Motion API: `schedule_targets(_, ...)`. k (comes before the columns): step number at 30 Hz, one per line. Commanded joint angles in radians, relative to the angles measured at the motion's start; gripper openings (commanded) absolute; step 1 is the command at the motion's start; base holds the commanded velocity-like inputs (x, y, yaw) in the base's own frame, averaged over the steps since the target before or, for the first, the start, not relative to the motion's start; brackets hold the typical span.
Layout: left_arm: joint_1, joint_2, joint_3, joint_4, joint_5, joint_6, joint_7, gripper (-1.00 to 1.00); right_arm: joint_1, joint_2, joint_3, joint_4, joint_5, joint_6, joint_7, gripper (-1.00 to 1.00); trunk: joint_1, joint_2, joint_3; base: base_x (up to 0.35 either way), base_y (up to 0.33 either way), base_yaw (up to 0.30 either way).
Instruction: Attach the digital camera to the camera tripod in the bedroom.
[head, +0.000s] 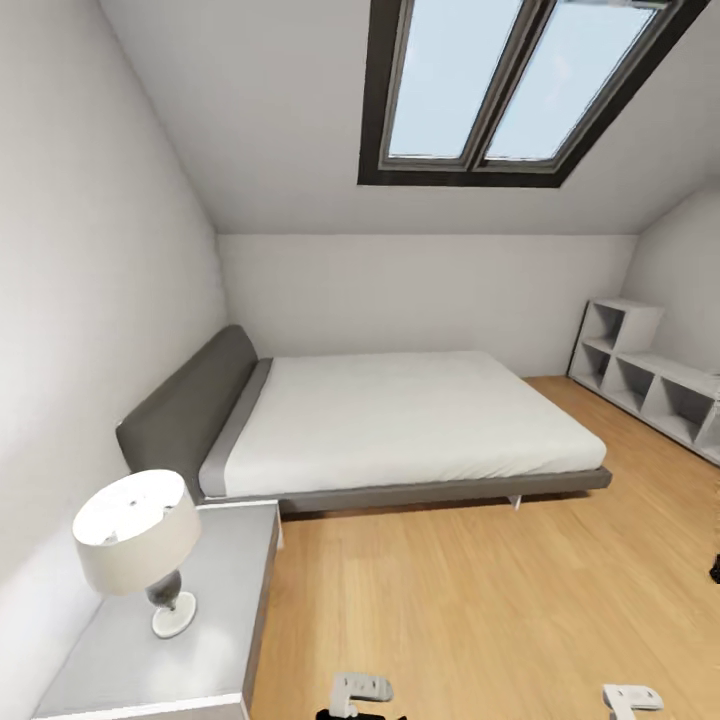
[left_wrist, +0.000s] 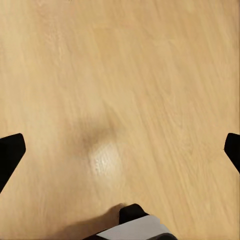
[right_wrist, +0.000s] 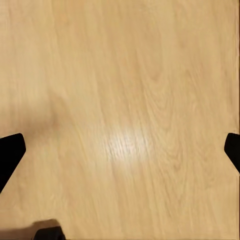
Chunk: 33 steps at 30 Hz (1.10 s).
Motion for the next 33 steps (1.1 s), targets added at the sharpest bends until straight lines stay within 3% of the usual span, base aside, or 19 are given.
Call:
schedule_targets(1,-0.001,0.000,-0.002,-0.002,0.010,0.004,0.010,1.00,0.000,0.000,-0.002,-0.001,-0.009,0.005,0.000,1.00,0.000,-0.001,-0.001,0.255,-0.237,-0.266)
schedule_targets(21,-0.005,-0.006,-0.003,0.001,0.009,0.010,0.010,1.00,0.000,0.000,-0.001,-0.002,-0.009,0.005,-0.010,1.00,0.000,-0.001,-0.001,0.255,-0.250,-0.266)
schedule_targets(24,-0.043,-0.007,-0.003,0.001,0.008,0.067,0.008,1.00,0.000,-0.001,-0.001,-0.001,-0.009,0.005,-0.010,1.00,0.000,-0.001,-0.001,0.252,-0.263,-0.266)
schedule_targets(29,-0.144,-0.003,-0.003,0.012,0.007,0.228,0.011,1.00,0.000,-0.002,-0.002,0.000,-0.009,0.005,-0.011,1.00,0.000,-0.001,-0.001,0.246,-0.267,-0.266)
schedule_targets(33,-0.224,0.005,-0.001,0.047,0.007,0.281,0.010,1.00,0.000,-0.008,-0.001,0.000,-0.007,0.005,-0.011,1.00,0.000,-0.001,-0.001,0.245,-0.263,-0.266)
